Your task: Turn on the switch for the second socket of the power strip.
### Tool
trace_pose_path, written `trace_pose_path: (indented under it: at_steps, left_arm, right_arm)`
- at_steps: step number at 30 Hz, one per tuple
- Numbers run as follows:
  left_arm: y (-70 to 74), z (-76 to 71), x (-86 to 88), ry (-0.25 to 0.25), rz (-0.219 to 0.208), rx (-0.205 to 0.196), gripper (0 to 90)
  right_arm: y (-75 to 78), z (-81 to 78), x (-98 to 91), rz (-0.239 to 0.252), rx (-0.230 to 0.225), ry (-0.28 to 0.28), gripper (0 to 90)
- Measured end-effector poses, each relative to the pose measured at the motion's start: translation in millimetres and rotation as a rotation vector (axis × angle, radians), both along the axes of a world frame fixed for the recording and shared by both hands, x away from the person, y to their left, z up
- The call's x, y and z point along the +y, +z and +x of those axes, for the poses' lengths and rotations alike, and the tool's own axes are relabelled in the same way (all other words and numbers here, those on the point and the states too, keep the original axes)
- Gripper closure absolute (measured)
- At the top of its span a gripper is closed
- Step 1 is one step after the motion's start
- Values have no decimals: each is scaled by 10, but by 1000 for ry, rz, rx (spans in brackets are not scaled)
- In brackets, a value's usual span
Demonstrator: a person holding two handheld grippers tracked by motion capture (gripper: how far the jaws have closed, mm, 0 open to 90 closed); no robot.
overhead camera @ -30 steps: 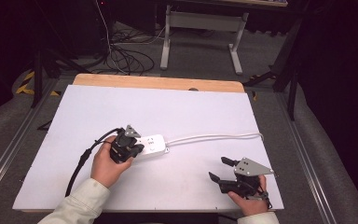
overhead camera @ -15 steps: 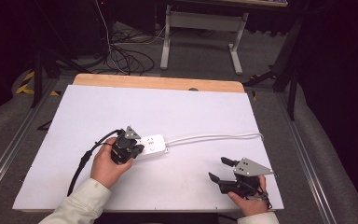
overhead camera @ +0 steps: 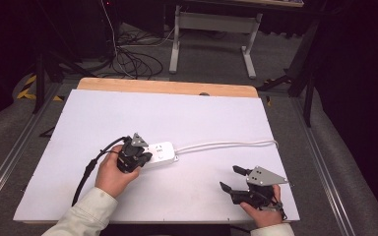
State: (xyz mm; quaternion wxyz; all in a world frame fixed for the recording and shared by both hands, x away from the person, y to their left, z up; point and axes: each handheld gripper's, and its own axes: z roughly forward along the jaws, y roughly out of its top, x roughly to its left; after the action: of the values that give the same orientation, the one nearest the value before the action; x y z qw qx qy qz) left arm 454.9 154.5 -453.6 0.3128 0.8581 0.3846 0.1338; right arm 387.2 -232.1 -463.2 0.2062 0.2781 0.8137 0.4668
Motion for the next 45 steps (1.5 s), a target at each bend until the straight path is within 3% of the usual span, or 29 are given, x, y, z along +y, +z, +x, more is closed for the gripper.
trace_pose_path:
  at_steps: [11, 16, 17, 23, 27, 31, 45]
  left_arm:
    - [-18, 19, -7, -10, -11, 4, 900]
    - [-30, 31, 35, -9, -50, 16, 900]
    - [-23, 23, 50, 7, -71, 14, 900]
    - [16, 6, 78, 22, -82, -4, 900]
    - [34, -12, 76, 8, -80, 6, 900]
    - [136, -61, 103, 10, -106, 0, 900]
    - [298, -130, 114, -8, -90, -26, 900]
  right_arm:
    - [-2, 1, 4, 0, 3, 1, 287]
    - [-2, 2, -8, 3, 1, -1, 287]
    - [-3, 2, -9, 4, 0, -1, 287]
    - [-5, 10, -21, 6, 1, -4, 287]
    - [-4, 9, -19, 4, -1, -1, 287]
    - [-2, 3, -25, 6, -1, -4, 287]
    - [-7, 10, -21, 6, 3, -5, 287]
